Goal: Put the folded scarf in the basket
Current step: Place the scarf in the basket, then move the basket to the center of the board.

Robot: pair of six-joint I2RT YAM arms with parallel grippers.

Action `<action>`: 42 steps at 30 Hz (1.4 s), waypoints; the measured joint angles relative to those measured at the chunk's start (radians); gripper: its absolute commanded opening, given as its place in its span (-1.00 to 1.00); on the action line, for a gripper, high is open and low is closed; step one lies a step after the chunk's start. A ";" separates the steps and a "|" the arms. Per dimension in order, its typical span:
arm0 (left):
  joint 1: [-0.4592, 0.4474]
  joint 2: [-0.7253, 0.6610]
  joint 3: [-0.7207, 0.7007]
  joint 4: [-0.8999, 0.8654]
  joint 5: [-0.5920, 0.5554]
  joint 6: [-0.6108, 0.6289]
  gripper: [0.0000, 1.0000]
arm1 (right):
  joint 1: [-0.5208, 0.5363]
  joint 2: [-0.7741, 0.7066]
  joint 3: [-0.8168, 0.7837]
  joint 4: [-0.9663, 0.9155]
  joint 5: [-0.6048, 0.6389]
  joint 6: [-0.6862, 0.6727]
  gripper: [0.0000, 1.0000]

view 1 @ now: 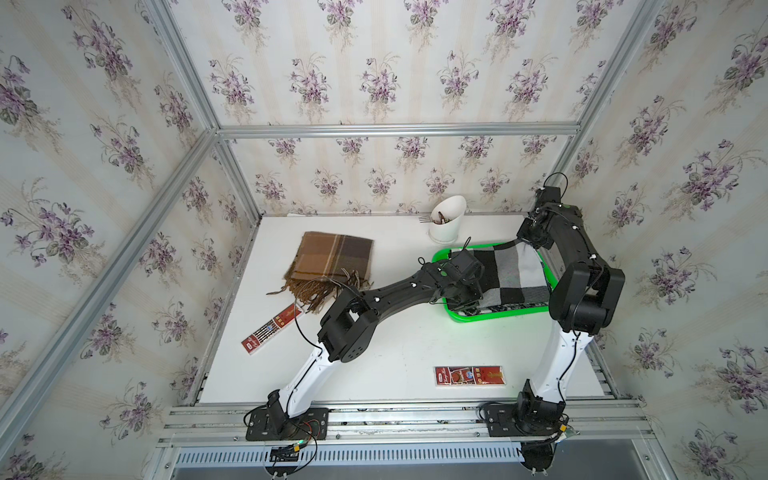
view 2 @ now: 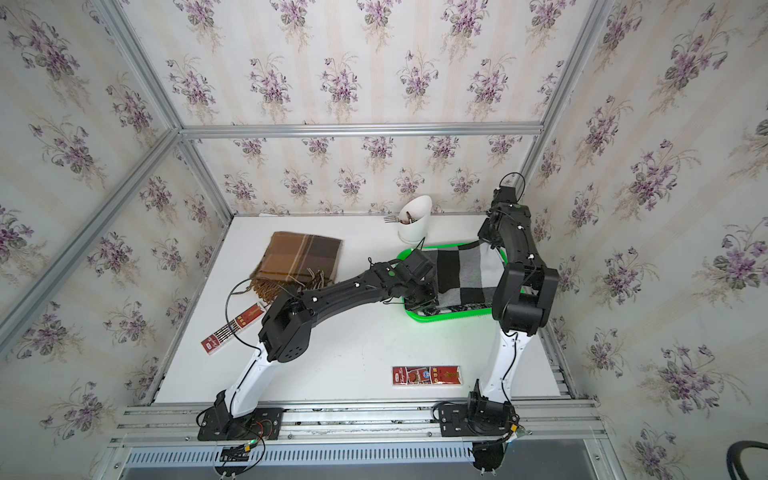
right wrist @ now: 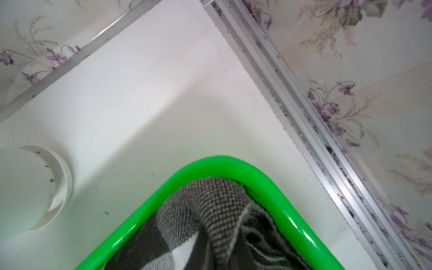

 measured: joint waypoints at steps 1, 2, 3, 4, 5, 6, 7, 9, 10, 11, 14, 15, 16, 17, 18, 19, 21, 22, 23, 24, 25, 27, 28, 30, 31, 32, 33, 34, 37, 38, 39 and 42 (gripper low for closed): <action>0.000 0.003 -0.005 0.000 0.000 -0.006 -1.00 | 0.002 0.006 0.003 -0.002 -0.001 0.000 -1.00; 0.000 0.005 -0.006 0.000 0.000 -0.007 -0.97 | 0.003 0.011 0.006 -0.004 -0.002 -0.003 -1.00; 0.000 0.007 -0.006 0.000 0.000 -0.008 -0.90 | 0.005 0.015 0.009 -0.005 -0.002 -0.003 -1.00; 0.000 0.006 -0.006 0.000 0.000 -0.011 -0.81 | 0.006 0.019 0.011 -0.005 -0.002 -0.003 -1.00; 0.000 0.004 -0.006 0.000 -0.001 -0.010 -0.58 | 0.007 0.022 0.013 -0.005 -0.002 -0.003 -1.00; 0.000 0.000 -0.006 -0.003 -0.005 -0.008 -0.33 | 0.008 0.025 0.016 -0.006 -0.002 -0.003 -1.00; -0.001 -0.008 -0.006 -0.009 -0.011 -0.002 0.02 | 0.009 0.028 0.018 -0.005 -0.002 -0.003 -1.00; -0.003 -0.040 -0.006 -0.041 -0.022 0.010 0.43 | 0.010 0.032 0.020 -0.003 -0.001 -0.003 -1.00; -0.004 -0.065 -0.006 -0.061 -0.036 0.021 0.54 | 0.011 0.032 0.020 -0.001 -0.001 -0.003 -1.00; -0.006 -0.095 -0.007 -0.079 -0.053 0.034 0.56 | 0.011 0.032 0.021 0.003 -0.001 -0.003 -1.00; -0.004 -0.214 -0.042 -0.104 -0.113 0.069 0.57 | 0.011 0.032 0.021 0.012 -0.002 -0.003 -1.00; 0.003 -0.251 -0.061 -0.107 -0.126 0.085 0.56 | 0.011 0.032 0.020 0.013 -0.002 -0.003 -1.00; 0.017 -0.281 -0.084 -0.106 -0.138 0.095 0.54 | 0.011 0.032 0.018 0.015 -0.002 -0.003 -1.00; 0.036 -0.299 -0.109 -0.104 -0.144 0.100 0.51 | 0.012 0.032 0.016 0.017 -0.002 -0.003 -0.96; 0.060 -0.310 -0.141 -0.101 -0.151 0.104 0.47 | 0.012 0.032 0.014 0.019 -0.002 -0.002 -0.89; 0.082 -0.310 -0.171 -0.100 -0.156 0.111 0.44 | 0.013 0.032 0.009 0.022 -0.002 -0.002 -0.83; 0.116 -0.284 -0.197 -0.101 -0.151 0.122 0.40 | 0.013 0.032 0.001 0.030 -0.002 -0.002 -0.73; 0.123 -0.264 -0.197 -0.101 -0.143 0.130 0.39 | 0.014 0.032 -0.002 0.034 -0.002 -0.002 -0.69; 0.124 -0.245 -0.192 -0.098 -0.130 0.137 0.39 | 0.014 0.030 -0.005 0.034 -0.002 -0.002 -0.64; 0.123 -0.229 -0.181 -0.093 -0.119 0.144 0.38 | 0.014 0.026 -0.007 0.034 -0.001 -0.002 -0.58; 0.122 -0.209 -0.166 -0.084 -0.109 0.150 0.38 | 0.014 0.016 -0.011 0.034 -0.001 0.000 -0.52; 0.122 -0.171 -0.135 -0.065 -0.094 0.157 0.37 | 0.014 -0.004 -0.015 0.035 -0.001 0.001 -0.41; 0.123 -0.149 -0.115 -0.061 -0.091 0.161 0.32 | 0.015 -0.016 -0.015 0.036 0.000 0.002 -0.35; 0.128 -0.111 -0.083 -0.060 -0.093 0.162 0.23 | 0.015 -0.036 -0.015 0.045 0.011 0.005 -0.22; 0.128 -0.090 -0.064 -0.065 -0.094 0.163 0.18 | 0.016 -0.046 -0.015 0.048 0.016 0.006 -0.16; 0.130 -0.074 -0.050 -0.069 -0.094 0.164 0.13 | 0.016 -0.056 -0.016 0.051 0.021 0.006 -0.12; 0.131 -0.063 -0.042 -0.071 -0.098 0.166 0.08 | 0.016 -0.063 -0.018 0.054 0.026 0.010 -0.11; 0.132 -0.056 -0.039 -0.074 -0.100 0.167 -0.01 | 0.016 -0.072 -0.019 0.056 0.031 0.014 -0.10; 0.132 -0.055 -0.043 -0.092 -0.116 0.169 -0.32 | 0.016 -0.104 -0.034 0.061 0.046 0.023 -0.09; 0.134 -0.055 -0.049 -0.092 -0.125 0.169 -0.42 | 0.016 -0.119 -0.044 0.064 0.049 0.024 -0.09; 0.137 -0.057 -0.060 -0.089 -0.126 0.169 -0.51 | 0.016 -0.131 -0.054 0.066 0.051 0.026 -0.10; 0.152 -0.095 -0.131 -0.060 -0.140 0.161 -0.61 | 0.016 -0.190 -0.114 0.087 0.046 0.050 -0.21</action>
